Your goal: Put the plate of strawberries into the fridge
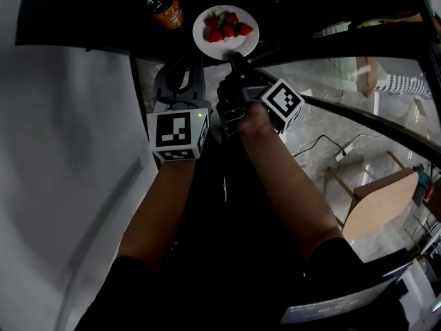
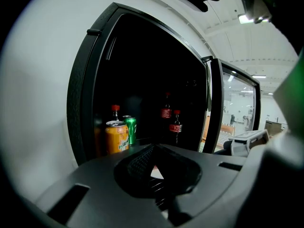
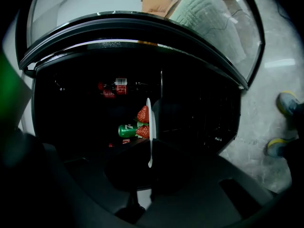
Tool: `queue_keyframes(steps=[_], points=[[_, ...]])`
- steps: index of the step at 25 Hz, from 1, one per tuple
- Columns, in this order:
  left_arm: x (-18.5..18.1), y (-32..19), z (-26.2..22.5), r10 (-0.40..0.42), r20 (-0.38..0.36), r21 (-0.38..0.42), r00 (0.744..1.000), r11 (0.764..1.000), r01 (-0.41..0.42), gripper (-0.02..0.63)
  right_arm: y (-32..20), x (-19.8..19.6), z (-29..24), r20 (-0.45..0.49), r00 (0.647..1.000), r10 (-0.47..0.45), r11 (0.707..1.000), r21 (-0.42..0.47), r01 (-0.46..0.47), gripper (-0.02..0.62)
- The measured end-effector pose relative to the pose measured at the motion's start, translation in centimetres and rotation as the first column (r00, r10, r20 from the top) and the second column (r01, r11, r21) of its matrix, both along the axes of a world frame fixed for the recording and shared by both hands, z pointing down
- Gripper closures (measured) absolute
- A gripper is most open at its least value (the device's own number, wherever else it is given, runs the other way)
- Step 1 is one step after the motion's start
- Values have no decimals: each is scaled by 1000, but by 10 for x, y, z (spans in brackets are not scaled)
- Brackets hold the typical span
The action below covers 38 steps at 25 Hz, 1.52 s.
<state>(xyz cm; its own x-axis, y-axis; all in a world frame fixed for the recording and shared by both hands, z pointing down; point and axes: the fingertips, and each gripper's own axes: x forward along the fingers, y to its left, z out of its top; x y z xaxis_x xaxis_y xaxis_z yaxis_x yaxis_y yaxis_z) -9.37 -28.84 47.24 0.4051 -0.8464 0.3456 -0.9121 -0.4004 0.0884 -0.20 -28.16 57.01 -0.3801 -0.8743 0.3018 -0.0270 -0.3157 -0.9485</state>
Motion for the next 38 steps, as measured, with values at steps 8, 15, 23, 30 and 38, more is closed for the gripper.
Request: queue_keyframes(steps=[8,15,23,30,38], points=[[-4,-4,-1,8,-4,7,1000,1000,-8,604,-28,-4,4,-24,1000,5,1000,-2,-5,578],[-9,-4,0,13,-7,-4,1000,1000,-13,603,-39,-9,5,-27,1000,-8,999,-33,7,577],[-14,-2,6,12,-10,-19,1000,1000,-12,604,-34,-8,8,-59,998,-10,999,-41,8,568],[-17,1,10,10,-10,-30,1000,999,-10,604,-33,-9,3,-87,996,-28,1000,-15,27,522],[-21,6,15,4,-11,-44,1000,999,-4,604,-22,-8,9,-192,978,-80,997,-3,81,494]])
